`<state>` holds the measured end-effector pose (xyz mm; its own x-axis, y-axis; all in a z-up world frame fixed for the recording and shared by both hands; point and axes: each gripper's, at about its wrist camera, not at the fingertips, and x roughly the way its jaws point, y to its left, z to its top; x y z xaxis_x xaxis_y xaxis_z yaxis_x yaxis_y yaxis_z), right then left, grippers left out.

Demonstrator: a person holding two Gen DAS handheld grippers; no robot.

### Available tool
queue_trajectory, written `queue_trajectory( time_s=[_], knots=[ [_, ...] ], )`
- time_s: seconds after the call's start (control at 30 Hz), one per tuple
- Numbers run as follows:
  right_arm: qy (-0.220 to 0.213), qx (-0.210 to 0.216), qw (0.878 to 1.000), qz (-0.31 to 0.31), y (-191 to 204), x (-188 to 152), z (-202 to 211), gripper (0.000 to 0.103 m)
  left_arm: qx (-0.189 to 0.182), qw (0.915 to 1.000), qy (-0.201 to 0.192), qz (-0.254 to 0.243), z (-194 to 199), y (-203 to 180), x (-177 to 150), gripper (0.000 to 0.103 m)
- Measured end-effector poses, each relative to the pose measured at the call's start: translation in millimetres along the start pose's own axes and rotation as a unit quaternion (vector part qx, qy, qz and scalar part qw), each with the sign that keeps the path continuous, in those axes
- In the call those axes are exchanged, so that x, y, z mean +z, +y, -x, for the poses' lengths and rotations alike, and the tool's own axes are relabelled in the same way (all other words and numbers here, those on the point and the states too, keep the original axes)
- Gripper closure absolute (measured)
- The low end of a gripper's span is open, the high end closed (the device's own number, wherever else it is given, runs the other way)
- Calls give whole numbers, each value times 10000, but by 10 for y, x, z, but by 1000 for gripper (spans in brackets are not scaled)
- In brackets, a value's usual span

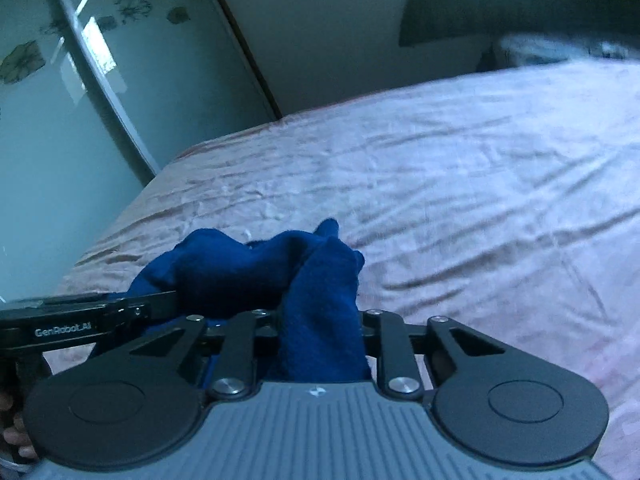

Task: Fold small clothes

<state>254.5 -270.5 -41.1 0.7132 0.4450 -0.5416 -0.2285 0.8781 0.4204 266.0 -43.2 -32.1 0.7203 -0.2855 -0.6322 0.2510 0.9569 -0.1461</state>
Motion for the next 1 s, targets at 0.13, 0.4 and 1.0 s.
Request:
queue_trajectory(
  time_s=[0.13,0.4,1.0],
  knots=[
    [-269,-102,9991,315,97,73,94,83,170,9990,-218,-344,50,-119,51,82],
    [-206,-1118,9930,319,104,52,104,33,879,9931,-337,-695,97,-235,10,39],
    [-212,-1594,9833,856,667,-565,787,34,1022,9923,-260,-648,465,-275,-309,23]
  ],
)
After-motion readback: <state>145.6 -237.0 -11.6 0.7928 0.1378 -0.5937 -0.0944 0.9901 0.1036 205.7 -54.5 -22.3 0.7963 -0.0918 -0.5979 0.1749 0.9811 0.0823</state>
